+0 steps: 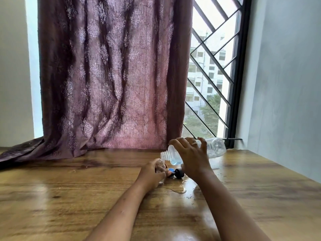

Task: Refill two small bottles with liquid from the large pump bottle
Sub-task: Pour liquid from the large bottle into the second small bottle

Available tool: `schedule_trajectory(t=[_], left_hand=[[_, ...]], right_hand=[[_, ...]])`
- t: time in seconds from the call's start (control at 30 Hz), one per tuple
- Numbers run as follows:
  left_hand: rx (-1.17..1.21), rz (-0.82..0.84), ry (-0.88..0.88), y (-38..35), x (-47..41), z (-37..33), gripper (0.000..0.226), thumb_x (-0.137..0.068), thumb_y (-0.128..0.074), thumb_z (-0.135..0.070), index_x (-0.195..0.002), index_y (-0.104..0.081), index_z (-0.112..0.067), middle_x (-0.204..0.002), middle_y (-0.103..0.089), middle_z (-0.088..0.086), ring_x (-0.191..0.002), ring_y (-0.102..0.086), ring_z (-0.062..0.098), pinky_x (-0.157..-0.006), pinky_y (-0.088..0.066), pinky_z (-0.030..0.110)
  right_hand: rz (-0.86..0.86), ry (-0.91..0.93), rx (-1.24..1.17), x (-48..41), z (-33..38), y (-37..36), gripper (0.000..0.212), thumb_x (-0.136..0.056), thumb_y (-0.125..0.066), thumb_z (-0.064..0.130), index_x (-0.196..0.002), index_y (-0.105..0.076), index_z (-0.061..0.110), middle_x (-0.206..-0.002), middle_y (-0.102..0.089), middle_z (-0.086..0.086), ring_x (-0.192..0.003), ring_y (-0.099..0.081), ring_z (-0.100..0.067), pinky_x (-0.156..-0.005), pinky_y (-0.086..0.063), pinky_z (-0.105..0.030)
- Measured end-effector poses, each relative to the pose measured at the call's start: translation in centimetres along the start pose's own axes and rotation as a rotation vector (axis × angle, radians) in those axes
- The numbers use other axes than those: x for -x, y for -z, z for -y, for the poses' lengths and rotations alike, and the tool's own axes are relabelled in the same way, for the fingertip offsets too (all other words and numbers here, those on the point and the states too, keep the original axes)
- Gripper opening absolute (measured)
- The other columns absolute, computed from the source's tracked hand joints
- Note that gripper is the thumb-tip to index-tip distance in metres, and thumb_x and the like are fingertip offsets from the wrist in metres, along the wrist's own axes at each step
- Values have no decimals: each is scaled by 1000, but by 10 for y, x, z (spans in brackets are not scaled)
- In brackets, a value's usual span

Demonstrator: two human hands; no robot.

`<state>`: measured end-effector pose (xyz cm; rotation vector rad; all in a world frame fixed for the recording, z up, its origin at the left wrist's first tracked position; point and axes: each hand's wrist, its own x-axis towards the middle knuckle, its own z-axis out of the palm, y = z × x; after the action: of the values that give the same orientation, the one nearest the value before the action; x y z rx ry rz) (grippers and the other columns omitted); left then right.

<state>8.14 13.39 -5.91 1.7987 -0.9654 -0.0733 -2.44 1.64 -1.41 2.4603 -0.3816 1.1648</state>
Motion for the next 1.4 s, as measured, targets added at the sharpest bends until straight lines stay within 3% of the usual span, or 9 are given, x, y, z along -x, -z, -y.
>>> schedule_trajectory(t=[0.23,0.53,0.7,0.87,1.2,1.4], left_hand=[[-9,7,-18,1,1,0,27,-77,-73,-25,-100,-63,-15,-83,-65,-6,-76,-57,7,-62,-41,9],[-4,4,-23,2,2,-1,25,-77,-73,-25,-96,-63,-14,-80,-63,-5,-75,-56,9,-72,-45,21],[0,13,-24,2,2,0,26,-77,-73,-27,-97,-63,-15,-85,-66,-3,-74,-56,7,-66,-44,16],[15,17,-25,2,1,1,25,-76,-74,-27,-95,-63,-15,-82,-65,-3,-74,-56,8,-70,-45,20],[-1,17,-28,2,1,2,26,-76,-73,-29,-95,-63,-15,-78,-62,-7,-68,-53,3,-62,-40,18],[-21,17,-19,2,0,2,26,-76,-73,-31,-96,-63,-18,-86,-66,-5,-75,-57,5,-64,-41,19]], right_hand=[[11,-4,0,0,-1,1,97,-26,-83,8,-109,-43,38,-107,-61,14,-99,-62,-19,-90,-21,-41],[10,-14,5,1,-3,2,93,-32,-79,3,-111,-44,37,-109,-60,13,-101,-61,-21,-92,-19,-42],[13,-17,-5,1,-4,2,93,-33,-77,2,-112,-43,37,-111,-60,13,-102,-61,-21,-93,-18,-43],[13,-18,0,1,-5,2,96,-30,-79,4,-112,-43,36,-111,-61,13,-102,-62,-20,-93,-18,-42],[19,-26,6,1,-4,2,94,-32,-80,4,-113,-44,36,-111,-61,12,-103,-61,-21,-92,-19,-43],[6,-26,13,1,-5,2,93,-31,-80,4,-111,-45,36,-109,-62,13,-102,-61,-20,-91,-19,-42]])
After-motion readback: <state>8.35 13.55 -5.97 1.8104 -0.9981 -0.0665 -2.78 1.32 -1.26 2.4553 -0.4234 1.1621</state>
